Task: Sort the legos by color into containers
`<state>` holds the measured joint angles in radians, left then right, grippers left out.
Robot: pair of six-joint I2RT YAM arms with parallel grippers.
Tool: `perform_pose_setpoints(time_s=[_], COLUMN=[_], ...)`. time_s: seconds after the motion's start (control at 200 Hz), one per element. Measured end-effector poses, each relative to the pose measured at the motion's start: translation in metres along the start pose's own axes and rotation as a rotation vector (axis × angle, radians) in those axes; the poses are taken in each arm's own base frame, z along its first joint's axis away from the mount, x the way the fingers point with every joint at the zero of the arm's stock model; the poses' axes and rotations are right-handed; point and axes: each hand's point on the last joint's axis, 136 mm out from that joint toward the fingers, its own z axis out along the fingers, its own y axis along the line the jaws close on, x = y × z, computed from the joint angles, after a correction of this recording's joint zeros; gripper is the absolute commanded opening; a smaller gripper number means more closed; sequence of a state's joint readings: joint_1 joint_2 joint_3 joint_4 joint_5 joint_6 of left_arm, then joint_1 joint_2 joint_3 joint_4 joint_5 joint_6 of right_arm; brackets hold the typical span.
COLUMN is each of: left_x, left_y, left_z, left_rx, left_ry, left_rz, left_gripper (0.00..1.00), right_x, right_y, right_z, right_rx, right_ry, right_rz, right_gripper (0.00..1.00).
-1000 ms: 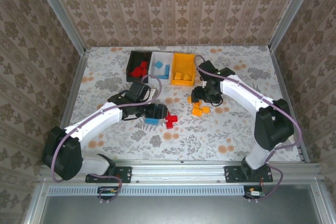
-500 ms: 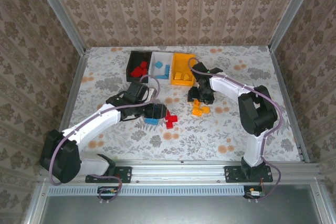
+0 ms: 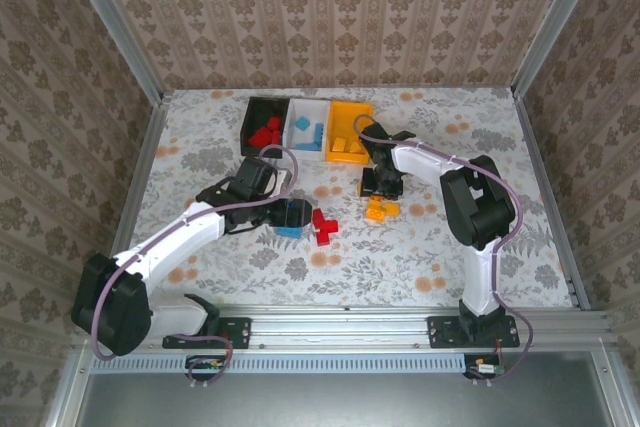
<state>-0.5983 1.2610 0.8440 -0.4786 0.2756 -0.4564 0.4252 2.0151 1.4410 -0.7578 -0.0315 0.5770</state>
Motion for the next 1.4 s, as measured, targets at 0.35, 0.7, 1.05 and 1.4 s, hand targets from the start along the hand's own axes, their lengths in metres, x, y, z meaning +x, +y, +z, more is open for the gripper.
perform_pose_setpoints(time_s=[0.35,0.7,1.05,1.4], left_x=[0.000,-0.009,-0.003,0.005], left_y=[0.001,0.001,0.008,0.021], left_z=[-0.002,-0.013,-0.015,-0.021], left_rx=[0.001,0.046,0.077,0.076], left_ry=[-0.008,-0.069,-0.075,-0.088], left_rz=[-0.017,-0.062,-0.119,-0.157], left_gripper=[0.92,0.92,0.92,0.92], right_x=[-0.005,-0.050,-0.144,-0.191], right_y=[-0.005,0.030,0.076,0.085], right_z=[-0.012,-0.126,-0.155,-0.074], right_rx=[0.005,-0.340,-0.478,-0.385], right_ry=[-0.043,-0.292,-0.494,-0.468], right_rz=[0.009,0.047,0.000,-0.020], right_gripper=[0.32,0.30,0.29,0.29])
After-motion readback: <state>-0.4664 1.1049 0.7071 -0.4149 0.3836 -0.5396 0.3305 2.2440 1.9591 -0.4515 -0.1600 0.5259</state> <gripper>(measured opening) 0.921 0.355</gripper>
